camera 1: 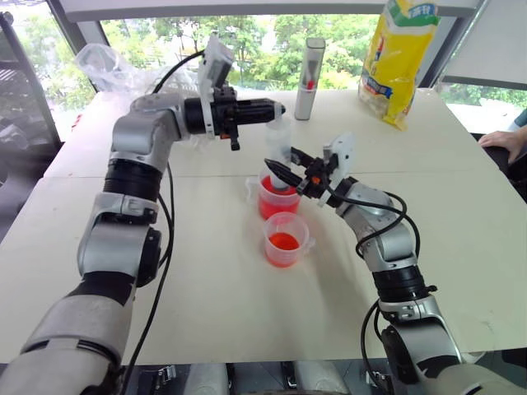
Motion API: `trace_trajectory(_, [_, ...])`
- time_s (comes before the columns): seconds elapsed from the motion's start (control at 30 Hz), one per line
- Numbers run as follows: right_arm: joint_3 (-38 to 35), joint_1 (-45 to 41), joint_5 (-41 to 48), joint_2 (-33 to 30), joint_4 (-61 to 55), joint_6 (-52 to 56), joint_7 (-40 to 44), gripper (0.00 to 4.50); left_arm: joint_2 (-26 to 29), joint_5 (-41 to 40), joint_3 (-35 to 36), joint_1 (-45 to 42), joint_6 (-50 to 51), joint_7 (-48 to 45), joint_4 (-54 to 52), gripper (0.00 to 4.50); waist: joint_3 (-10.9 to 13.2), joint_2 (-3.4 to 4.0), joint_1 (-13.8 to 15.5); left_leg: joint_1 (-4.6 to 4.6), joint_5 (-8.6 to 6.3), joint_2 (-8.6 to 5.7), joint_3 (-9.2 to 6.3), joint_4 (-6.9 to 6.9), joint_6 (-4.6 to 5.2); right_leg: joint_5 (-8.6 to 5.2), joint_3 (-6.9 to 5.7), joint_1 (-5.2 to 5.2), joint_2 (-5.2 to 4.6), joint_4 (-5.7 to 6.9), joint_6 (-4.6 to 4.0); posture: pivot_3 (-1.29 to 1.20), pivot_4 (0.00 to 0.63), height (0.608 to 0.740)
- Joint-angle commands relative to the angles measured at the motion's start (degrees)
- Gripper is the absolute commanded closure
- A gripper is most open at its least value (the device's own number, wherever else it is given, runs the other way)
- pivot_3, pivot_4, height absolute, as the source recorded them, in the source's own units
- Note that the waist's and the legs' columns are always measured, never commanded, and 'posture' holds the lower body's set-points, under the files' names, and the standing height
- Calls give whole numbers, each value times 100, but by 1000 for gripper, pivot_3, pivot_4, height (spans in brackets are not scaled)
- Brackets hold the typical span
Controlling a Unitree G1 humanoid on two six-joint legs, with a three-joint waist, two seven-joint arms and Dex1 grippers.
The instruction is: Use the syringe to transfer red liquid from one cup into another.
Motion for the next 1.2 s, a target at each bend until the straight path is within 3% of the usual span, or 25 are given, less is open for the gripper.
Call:
trace_trajectory(0.03, [282,127,-68,-9,33,49,238,3092,83,-124,393,-518,-285,168,-129,4479,0,0,0,0,0,0,0,0,0,0,0,0,0,1,0,0,150,740])
trace_trajectory(1.1, [236,-45,-9,-25,-85,138,255,3092,87,-142,321,-375,-128,166,-272,4479,0,0,0,0,0,0,0,1,0,0,0,0,0,3,0,0,150,740])
trace_trajectory(1.2, [196,-92,6,-35,-144,157,235,3092,98,-170,335,-363,35,193,-306,3530,0,0,-3,0,0,0,0,1,0,0,0,0,0,3,0,0,150,740])
